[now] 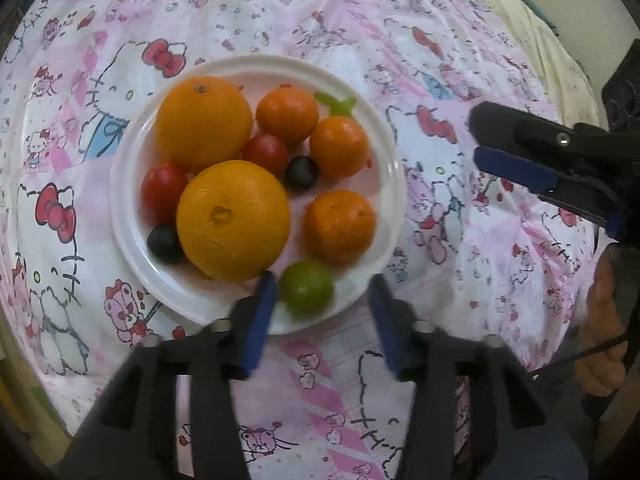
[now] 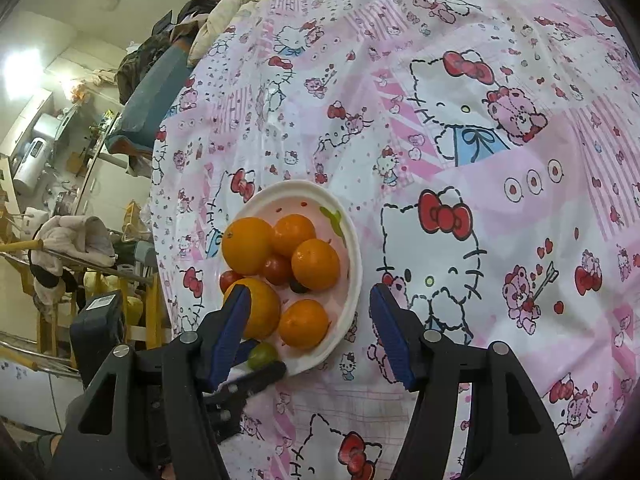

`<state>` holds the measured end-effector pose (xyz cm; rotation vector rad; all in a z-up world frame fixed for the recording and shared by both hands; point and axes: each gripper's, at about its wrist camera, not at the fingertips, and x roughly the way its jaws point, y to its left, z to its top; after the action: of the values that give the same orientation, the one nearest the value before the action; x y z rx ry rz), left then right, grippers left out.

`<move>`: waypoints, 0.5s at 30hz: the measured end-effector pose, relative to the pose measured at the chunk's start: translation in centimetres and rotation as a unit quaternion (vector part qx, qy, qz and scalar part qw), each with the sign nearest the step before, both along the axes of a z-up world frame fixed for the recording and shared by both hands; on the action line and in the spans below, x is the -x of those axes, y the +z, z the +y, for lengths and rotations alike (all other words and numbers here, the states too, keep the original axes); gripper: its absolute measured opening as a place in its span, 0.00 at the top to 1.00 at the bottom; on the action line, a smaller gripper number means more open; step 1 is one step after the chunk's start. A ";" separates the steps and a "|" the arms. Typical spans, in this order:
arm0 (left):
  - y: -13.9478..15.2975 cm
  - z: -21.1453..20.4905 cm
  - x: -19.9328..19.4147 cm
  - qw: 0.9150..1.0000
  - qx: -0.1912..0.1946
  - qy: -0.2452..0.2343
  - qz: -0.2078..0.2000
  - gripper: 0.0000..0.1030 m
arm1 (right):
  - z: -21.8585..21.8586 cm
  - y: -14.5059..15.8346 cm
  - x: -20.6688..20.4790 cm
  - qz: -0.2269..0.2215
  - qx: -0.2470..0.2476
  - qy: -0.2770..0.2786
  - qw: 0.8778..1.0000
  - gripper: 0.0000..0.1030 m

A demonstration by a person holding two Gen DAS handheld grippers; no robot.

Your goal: Organize fruits

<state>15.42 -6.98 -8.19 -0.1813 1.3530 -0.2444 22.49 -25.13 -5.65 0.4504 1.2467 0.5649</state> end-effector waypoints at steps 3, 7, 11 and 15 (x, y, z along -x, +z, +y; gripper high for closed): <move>0.4 -0.4 0.2 1.000 -0.010 -0.010 -0.009 0.42 | 0.1 0.1 0.1 -0.001 -0.001 0.001 1.000 0.37; 1.3 0.0 0.9 0.999 -0.020 -0.013 -0.023 0.42 | 0.2 0.2 0.1 -0.004 0.003 0.002 1.000 0.37; 2.9 1.2 1.9 0.998 -0.038 0.005 -0.053 0.42 | 0.4 1.1 0.3 -0.023 0.020 0.005 1.000 0.37; 5.4 3.8 3.2 0.992 -0.063 0.046 -0.100 0.42 | 0.6 3.0 1.4 -0.061 0.047 0.016 0.997 0.33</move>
<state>12.18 -3.19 -2.77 -0.1088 1.1535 -0.0959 21.08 -24.54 -2.67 0.3126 1.1603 0.5509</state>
